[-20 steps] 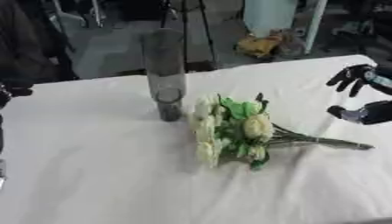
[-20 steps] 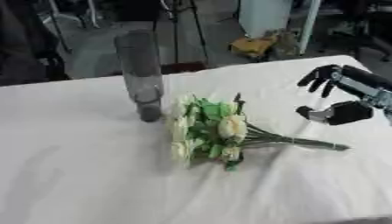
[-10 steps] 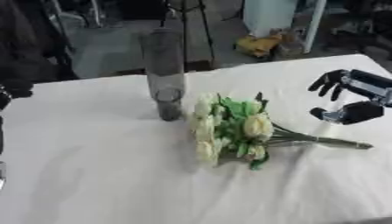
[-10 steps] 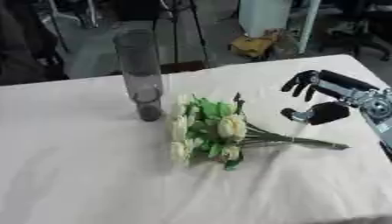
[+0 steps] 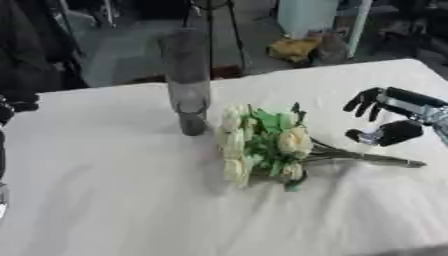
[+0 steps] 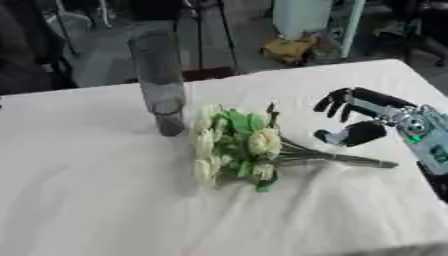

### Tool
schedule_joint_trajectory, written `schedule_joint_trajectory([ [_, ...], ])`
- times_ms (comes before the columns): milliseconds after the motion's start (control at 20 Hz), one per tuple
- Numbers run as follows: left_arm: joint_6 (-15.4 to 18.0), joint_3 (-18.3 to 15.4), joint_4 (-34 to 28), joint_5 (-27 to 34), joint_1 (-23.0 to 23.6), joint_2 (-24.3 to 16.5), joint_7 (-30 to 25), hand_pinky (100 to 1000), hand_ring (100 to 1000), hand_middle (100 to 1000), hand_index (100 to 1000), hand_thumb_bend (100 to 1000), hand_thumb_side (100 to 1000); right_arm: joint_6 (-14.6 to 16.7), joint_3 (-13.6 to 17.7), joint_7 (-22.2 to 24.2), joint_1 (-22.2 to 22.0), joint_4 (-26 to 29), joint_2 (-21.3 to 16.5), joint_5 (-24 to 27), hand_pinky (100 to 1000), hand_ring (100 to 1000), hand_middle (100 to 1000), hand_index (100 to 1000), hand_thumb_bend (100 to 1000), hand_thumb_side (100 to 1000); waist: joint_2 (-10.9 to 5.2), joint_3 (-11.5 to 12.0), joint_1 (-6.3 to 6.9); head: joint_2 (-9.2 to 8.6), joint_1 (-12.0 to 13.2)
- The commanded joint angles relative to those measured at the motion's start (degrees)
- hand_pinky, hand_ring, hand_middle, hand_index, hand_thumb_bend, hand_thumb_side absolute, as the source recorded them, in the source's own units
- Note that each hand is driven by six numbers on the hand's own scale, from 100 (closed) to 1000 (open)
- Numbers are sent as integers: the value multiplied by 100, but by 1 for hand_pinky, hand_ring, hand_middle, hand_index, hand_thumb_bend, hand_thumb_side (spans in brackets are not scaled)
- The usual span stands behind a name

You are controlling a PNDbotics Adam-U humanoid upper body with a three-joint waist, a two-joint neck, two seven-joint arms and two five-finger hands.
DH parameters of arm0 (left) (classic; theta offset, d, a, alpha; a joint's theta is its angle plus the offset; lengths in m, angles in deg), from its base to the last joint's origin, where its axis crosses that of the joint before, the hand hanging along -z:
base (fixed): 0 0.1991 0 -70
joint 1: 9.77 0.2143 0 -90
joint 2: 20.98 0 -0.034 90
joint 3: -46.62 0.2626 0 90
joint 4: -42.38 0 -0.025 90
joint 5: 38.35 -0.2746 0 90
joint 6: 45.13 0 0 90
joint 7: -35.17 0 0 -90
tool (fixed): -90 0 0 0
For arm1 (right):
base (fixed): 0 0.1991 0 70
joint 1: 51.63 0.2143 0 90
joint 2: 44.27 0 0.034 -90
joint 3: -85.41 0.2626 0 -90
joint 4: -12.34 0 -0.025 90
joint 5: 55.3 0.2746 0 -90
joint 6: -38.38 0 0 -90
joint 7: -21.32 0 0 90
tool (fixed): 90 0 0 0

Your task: Arrange flowers into the vase.

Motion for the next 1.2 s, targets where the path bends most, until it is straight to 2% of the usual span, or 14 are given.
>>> schedule_joint_trajectory([
  [50,8,2,-57,24,-95,-70,-21,635,605,611,725,485,928,58,17,22,135,-105,-56,-113,578,714,742,808,358,435,16,7,62,19,-26],
  [650,0,24,-57,32,-116,-45,-33,633,604,611,725,482,930,207,-66,95,159,-300,74,-249,586,729,758,826,368,441,31,52,79,-15,85],
  [1200,-3,33,-58,39,-123,-35,-44,635,606,614,727,469,934,287,-158,293,131,-291,167,-245,595,738,765,829,393,454,38,57,83,-8,68],
])
